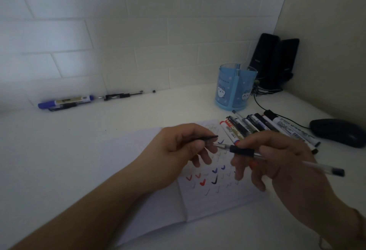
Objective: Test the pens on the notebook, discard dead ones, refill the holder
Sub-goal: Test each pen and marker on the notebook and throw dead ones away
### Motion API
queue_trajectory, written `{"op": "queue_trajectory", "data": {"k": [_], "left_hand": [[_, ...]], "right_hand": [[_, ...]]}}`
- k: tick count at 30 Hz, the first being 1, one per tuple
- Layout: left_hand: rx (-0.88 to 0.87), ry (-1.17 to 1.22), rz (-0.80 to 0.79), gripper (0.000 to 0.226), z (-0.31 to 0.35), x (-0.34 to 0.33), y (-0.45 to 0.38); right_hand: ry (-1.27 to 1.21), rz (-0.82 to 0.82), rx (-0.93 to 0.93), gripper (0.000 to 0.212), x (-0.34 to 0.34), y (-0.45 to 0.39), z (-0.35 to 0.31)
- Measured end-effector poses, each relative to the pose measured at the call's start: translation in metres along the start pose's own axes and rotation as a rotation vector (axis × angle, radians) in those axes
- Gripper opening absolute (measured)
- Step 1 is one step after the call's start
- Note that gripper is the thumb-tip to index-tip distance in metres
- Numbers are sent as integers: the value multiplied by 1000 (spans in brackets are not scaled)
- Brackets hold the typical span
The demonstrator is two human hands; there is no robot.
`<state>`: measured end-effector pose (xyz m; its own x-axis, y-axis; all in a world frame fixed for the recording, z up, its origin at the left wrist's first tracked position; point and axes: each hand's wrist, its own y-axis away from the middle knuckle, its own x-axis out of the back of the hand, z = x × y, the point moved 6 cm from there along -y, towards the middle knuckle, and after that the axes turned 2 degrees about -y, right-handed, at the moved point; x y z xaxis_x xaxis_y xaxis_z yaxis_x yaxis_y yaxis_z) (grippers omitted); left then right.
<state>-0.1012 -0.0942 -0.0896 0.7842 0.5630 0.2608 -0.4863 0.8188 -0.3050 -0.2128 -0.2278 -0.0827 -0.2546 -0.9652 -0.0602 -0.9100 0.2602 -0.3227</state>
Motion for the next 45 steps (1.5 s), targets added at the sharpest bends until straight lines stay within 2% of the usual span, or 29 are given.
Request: {"op": "queue_trajectory", "data": {"k": [4,9,14,18,20,21,22,24,25,27,29,31,33,35,37,39,41,43,45], "left_hand": [[-14,-28,-36,22,-2,-2,1],[-26,-13,-176,23,3,-14,8],[15,171,-261,34,4,-27,15],[12,119,-306,35,3,-30,20],[-11,6,-265,36,4,-26,16],[-30,-98,-229,36,4,-22,11],[-46,-220,-186,37,5,-15,6],[-38,-453,-75,41,3,7,-3],[-9,-547,-9,42,-1,22,-7],[76,-684,163,37,-10,57,-12],[189,-764,306,30,-23,91,-20],[234,-947,329,31,-37,119,-34],[259,-1202,307,37,-53,147,-46],[372,-1350,317,42,-72,177,-50],[456,-1379,337,39,-88,199,-50],[489,-1351,358,33,-98,211,-50],[500,-1350,371,29,-101,216,-51],[490,-1404,392,28,-100,217,-53],[462,-1455,414,29,-98,217,-55]], "right_hand": [[1,36,0,23,2,0,4],[-5,-47,-43,14,-5,-1,7],[121,-60,151,21,-20,8,6],[211,-91,244,21,-30,15,9],[401,-189,267,16,-36,11,3],[500,-182,263,9,-35,8,0],[534,-131,238,1,-31,5,-4],[500,33,211,16,-13,0,-12],[470,68,221,15,-6,-2,-15],[296,21,214,17,3,-7,-17],[-103,71,134,25,25,-15,-14],[-341,161,32,26,45,-23,-12],[-404,166,-21,33,54,-26,-9],[-419,120,-2,42,55,-24,-12],[-329,142,46,43,55,-23,-17],[-142,297,1,18,64,-23,-10],[419,481,5,28,77,-23,-10],[918,430,78,28,69,-24,-12],[1100,362,86,28,62,-24,-3]]}}
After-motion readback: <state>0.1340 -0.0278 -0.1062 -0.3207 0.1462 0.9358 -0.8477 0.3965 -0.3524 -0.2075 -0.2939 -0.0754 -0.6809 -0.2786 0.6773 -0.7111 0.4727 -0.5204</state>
